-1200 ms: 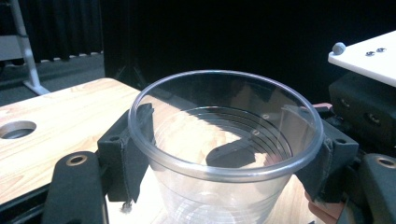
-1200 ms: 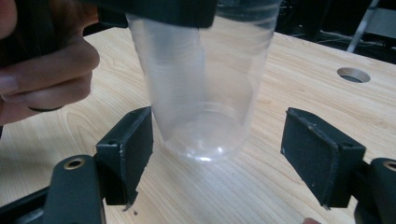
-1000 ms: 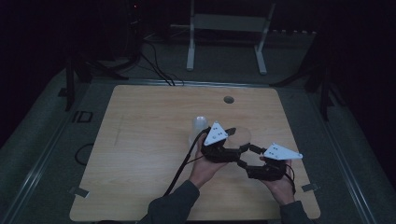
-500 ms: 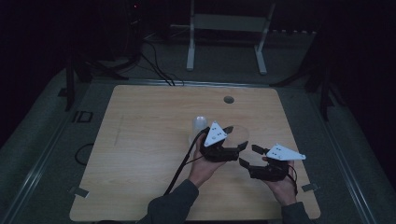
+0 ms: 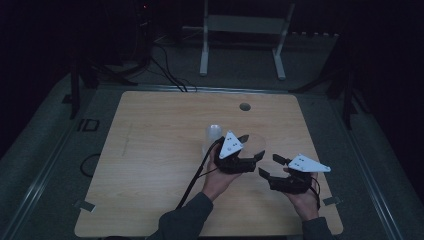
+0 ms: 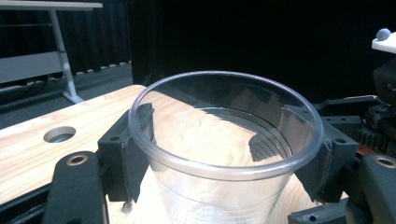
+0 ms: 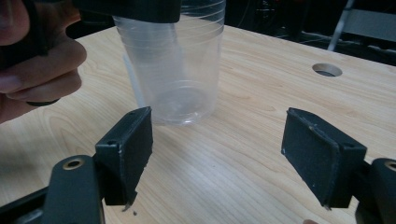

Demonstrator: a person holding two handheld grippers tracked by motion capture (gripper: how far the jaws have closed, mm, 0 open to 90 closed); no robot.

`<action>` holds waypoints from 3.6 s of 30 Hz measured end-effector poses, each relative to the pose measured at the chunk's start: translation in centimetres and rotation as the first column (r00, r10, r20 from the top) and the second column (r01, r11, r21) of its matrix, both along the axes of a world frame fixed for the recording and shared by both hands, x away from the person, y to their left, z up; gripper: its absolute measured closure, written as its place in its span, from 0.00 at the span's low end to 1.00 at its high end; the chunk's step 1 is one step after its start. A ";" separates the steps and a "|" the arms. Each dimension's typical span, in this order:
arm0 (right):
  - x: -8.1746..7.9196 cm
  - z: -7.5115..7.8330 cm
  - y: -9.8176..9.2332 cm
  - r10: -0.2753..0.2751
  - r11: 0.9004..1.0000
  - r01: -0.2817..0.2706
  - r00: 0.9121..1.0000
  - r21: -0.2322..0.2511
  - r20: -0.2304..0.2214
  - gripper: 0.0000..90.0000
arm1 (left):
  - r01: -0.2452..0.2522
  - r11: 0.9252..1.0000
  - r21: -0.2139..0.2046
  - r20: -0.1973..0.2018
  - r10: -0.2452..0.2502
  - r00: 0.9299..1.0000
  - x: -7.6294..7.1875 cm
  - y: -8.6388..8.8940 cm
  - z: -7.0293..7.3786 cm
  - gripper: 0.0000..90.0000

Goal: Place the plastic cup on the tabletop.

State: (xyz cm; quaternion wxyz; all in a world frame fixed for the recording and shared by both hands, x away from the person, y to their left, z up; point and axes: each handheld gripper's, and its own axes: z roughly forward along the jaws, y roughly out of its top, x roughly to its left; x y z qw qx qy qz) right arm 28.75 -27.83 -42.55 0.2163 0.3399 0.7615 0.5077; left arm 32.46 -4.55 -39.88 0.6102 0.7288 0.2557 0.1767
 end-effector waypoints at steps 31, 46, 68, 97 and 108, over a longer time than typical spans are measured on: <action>-0.4 -0.2 -1.3 -0.060 0.997 0.059 0.998 0.042 0.023 0.28 | -0.015 1.000 0.001 0.014 0.015 1.000 0.0 -0.4 -0.5 0.31; -0.6 0.0 -1.7 -0.071 0.996 0.069 0.997 0.053 0.034 0.29 | -0.017 1.000 0.010 0.019 0.017 1.000 0.0 -0.7 -1.1 0.31; -0.8 0.2 -2.0 -0.080 0.995 0.077 0.996 0.066 0.047 0.29 | -0.014 1.000 0.006 0.021 0.014 1.000 0.0 -0.8 -2.2 0.31; -0.9 0.3 -2.3 -0.080 0.994 0.075 0.995 0.076 0.053 0.29 | -0.020 0.999 0.029 0.006 0.020 1.000 0.4 -1.1 -3.9 0.32; -1.0 0.3 -2.3 -0.080 0.994 0.076 0.995 0.077 0.052 0.29 | -0.018 0.999 0.035 -0.002 0.018 1.000 0.2 -1.3 -4.7 0.32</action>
